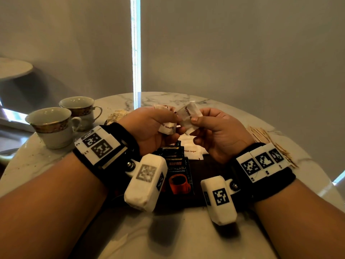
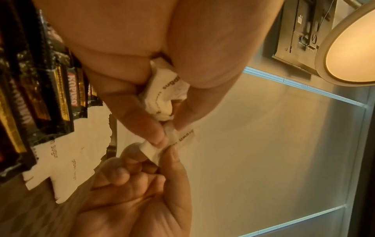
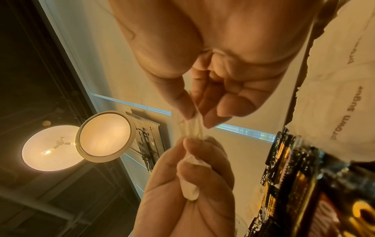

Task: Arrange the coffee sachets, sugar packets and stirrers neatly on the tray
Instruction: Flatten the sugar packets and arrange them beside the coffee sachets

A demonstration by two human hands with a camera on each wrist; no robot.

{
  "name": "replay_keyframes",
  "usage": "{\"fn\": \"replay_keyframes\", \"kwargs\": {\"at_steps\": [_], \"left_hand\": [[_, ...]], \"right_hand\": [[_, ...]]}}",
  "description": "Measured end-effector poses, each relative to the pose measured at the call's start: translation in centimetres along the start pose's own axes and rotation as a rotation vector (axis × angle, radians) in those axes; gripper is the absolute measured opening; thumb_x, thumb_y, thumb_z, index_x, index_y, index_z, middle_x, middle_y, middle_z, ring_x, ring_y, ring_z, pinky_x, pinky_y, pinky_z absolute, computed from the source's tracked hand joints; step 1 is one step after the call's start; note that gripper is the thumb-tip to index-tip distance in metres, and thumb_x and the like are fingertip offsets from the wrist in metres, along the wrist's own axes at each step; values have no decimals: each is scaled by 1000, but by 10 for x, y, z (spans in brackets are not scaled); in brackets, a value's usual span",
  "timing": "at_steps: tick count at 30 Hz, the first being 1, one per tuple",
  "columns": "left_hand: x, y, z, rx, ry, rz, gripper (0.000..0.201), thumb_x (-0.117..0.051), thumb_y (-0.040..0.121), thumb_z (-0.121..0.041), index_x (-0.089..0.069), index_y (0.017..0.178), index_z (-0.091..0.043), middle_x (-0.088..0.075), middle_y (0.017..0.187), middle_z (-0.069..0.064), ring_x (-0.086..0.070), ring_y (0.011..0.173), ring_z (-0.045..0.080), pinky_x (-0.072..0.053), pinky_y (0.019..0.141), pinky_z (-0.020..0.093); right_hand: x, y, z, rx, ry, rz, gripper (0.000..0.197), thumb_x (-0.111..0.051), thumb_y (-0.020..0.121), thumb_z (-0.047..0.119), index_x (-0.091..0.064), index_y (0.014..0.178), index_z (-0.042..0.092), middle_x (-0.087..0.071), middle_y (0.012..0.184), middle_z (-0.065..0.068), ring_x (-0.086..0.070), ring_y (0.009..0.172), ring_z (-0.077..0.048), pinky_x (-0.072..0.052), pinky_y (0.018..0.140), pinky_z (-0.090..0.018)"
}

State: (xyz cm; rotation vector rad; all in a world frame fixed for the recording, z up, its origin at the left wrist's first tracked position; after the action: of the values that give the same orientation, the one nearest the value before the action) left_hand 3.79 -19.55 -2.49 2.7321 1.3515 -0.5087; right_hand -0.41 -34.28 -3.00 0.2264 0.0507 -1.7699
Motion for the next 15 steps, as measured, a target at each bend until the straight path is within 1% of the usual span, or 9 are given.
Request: {"fn": "replay_keyframes", "kwargs": {"at_steps": [1, 3, 4, 6, 7, 9, 12, 15], "left_hand": [[1, 0, 0, 0, 10, 1, 29, -58, 94, -10, -61, 122, -2, -68, 93, 10, -63, 67, 13, -50, 50, 19], [3, 1, 1, -4, 48, -19, 34, -66, 90, -22, -66, 120, -6, -68, 95, 7, -59, 66, 12, -46, 49, 17], [3, 1, 1, -6, 51, -35, 31, -66, 91, -23, -67, 117, -7, -68, 93, 7, -58, 64, 12, -45, 48, 17], [4, 2, 1, -5, 15, -64, 11, -62, 95, -15, -64, 105, -10, -67, 87, 8, -59, 60, 12, -45, 45, 17], [4, 2, 1, -5, -3, -74, 5, -60, 96, -10, -61, 100, -11, -66, 84, 8, -60, 59, 13, -45, 44, 17], [5, 3, 0, -9, 1, -88, 4, -60, 96, -8, -60, 98, -11, -65, 85, 9, -61, 58, 13, -45, 43, 17], [5, 3, 1, -16, 21, -103, 6, -60, 96, -10, -61, 102, -9, -66, 91, 11, -62, 58, 13, -44, 41, 17], [4, 2, 1, -16, 23, -119, 11, -61, 96, -13, -64, 105, -8, -70, 85, 9, -62, 56, 12, -44, 42, 17]], "right_hand": [[1, 1, 0, 1, 1, -9, 12, -62, 89, -2, -60, 97, 6, -69, 71, -8, -59, 54, -16, -40, 45, -25], [2, 1, 0, -5, 7, -11, 10, -62, 89, -1, -62, 97, 4, -69, 71, -7, -58, 54, -15, -38, 46, -25], [2, 1, 0, -10, 17, -10, 9, -63, 88, 0, -62, 97, 4, -69, 73, -8, -58, 55, -16, -37, 46, -26], [2, 2, -1, -19, 49, -12, 11, -64, 88, 4, -62, 99, 3, -70, 80, -11, -59, 62, -20, -37, 47, -26], [2, 3, -1, -20, 58, -17, 11, -64, 89, 6, -62, 99, 3, -69, 84, -13, -58, 65, -22, -37, 47, -27], [2, 4, -3, -23, 58, -27, 6, -62, 92, 9, -64, 95, 5, -69, 83, -12, -57, 68, -24, -38, 48, -27], [2, 5, -4, -24, 59, -33, 9, -59, 94, 11, -64, 87, 8, -70, 78, -11, -59, 65, -23, -37, 48, -27], [3, 7, -3, -6, 54, -26, 10, -59, 94, 11, -65, 87, 7, -70, 79, -12, -58, 63, -22, -36, 46, -26]]}}
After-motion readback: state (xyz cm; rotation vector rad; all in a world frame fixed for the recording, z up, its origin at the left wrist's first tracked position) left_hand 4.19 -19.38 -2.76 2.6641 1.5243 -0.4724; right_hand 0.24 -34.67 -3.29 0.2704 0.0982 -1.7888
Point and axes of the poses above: each hand's wrist, its own y-axis towards the middle knuckle, its own x-axis out of the back of the hand, z = x × y, the point moved 5 cm from there along y, towards the middle knuckle
